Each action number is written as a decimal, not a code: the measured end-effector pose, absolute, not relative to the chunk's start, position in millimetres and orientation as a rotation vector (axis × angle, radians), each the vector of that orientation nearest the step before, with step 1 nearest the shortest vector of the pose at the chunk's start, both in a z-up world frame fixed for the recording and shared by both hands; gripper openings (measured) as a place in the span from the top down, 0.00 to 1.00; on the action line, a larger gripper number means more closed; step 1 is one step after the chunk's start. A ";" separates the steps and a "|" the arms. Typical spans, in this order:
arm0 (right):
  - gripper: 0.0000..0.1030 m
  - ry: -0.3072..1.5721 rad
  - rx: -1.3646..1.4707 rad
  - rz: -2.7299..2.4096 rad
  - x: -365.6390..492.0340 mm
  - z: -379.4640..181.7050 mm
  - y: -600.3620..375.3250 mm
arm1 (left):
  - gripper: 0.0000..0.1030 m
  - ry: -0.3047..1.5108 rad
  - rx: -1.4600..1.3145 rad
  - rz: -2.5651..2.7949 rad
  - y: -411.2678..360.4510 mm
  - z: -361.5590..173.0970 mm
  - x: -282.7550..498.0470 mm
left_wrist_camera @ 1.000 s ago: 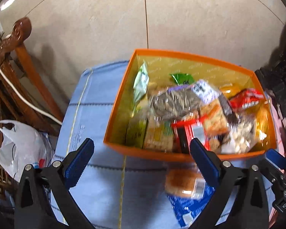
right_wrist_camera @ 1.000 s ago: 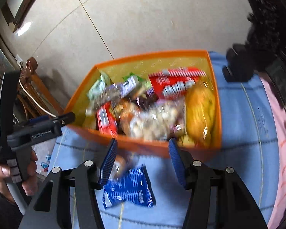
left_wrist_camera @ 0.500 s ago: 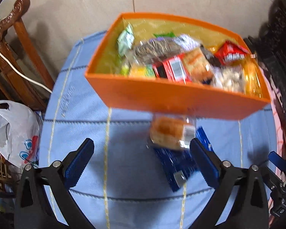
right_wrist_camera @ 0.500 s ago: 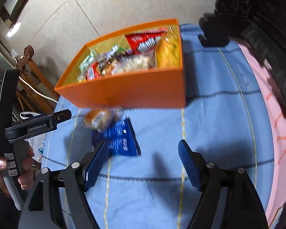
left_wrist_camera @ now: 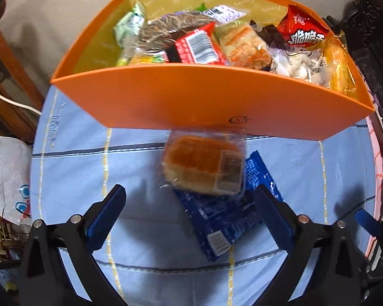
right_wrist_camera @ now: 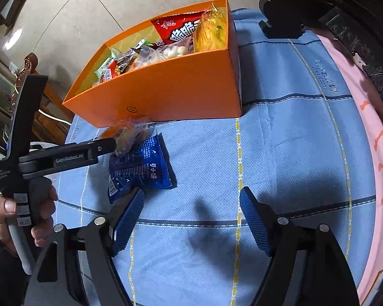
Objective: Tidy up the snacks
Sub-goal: 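Grasp the wrapped bread roll with left tool while right tool grasps blue biscuit bag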
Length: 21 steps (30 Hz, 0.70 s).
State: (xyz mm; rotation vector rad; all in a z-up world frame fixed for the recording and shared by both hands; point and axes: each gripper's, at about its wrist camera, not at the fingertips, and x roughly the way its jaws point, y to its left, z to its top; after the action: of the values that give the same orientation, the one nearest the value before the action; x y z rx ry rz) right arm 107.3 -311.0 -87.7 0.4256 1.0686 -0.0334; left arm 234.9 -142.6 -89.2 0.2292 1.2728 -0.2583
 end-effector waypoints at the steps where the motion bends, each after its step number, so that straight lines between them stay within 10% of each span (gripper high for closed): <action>1: 0.24 1.071 0.428 -0.033 108.8 -89.1 -311.3 | 0.04 1.279 0.232 -0.258 -144.7 -92.3 238.0; 6: 0.24 1.098 0.439 -0.026 118.7 -99.5 -310.1 | 0.04 1.340 0.214 -0.241 -152.4 -118.1 257.3; 12: 0.24 1.120 0.419 0.002 130.2 -107.4 -298.1 | 0.30 1.368 0.181 -0.271 -147.9 -128.9 260.9; 21: 0.20 1.165 0.210 0.180 162.6 -116.0 -224.7 | 0.32 1.307 0.115 -0.205 -86.7 -98.6 246.0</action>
State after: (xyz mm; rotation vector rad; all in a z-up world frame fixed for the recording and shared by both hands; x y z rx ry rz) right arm 162.6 -224.7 -116.0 0.2099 1.1654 0.1800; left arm 246.0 -86.7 -98.6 0.1151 1.3068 -0.2054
